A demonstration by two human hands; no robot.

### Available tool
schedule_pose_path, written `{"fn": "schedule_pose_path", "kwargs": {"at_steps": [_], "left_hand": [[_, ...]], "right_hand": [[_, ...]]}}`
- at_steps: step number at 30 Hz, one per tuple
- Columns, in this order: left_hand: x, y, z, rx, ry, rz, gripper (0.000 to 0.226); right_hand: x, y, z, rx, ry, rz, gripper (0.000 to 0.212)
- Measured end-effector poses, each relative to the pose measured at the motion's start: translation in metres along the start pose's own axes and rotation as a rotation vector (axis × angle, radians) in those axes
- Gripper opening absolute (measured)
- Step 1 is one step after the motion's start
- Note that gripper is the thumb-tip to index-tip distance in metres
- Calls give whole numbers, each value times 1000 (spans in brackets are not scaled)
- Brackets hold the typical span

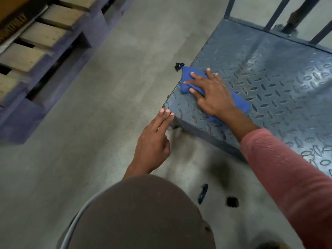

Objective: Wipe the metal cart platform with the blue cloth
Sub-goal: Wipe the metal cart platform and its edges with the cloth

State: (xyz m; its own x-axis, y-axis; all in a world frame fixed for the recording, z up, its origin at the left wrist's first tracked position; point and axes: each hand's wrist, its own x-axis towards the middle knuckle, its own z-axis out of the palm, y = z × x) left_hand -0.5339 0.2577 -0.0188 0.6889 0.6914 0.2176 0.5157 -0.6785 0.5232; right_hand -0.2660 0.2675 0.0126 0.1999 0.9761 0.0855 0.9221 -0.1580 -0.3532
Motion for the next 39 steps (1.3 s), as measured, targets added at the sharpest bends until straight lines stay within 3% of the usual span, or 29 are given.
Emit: {"fn": "schedule_pose_path", "kwargs": {"at_steps": [7,14,19,28,39], "left_hand": [[-1,-3,3,-2,-5,-5,81],[-2,1,9,-17,38,-25,81],[-2,0,10,-8,42,-25,82],[-2,-3,11,15,37,-8,83],[-2,-1,13,-6,49,-12,84]], "right_hand": [[-21,-15,4,-103,-16,-23,41],[-14,-34,8,-324,-37,70,44],[3,-43,1,-288,-86,101,43],[-47,-42,0,-277,-53,115,42],[2,-42,6,-221,-46,191,40]]}}
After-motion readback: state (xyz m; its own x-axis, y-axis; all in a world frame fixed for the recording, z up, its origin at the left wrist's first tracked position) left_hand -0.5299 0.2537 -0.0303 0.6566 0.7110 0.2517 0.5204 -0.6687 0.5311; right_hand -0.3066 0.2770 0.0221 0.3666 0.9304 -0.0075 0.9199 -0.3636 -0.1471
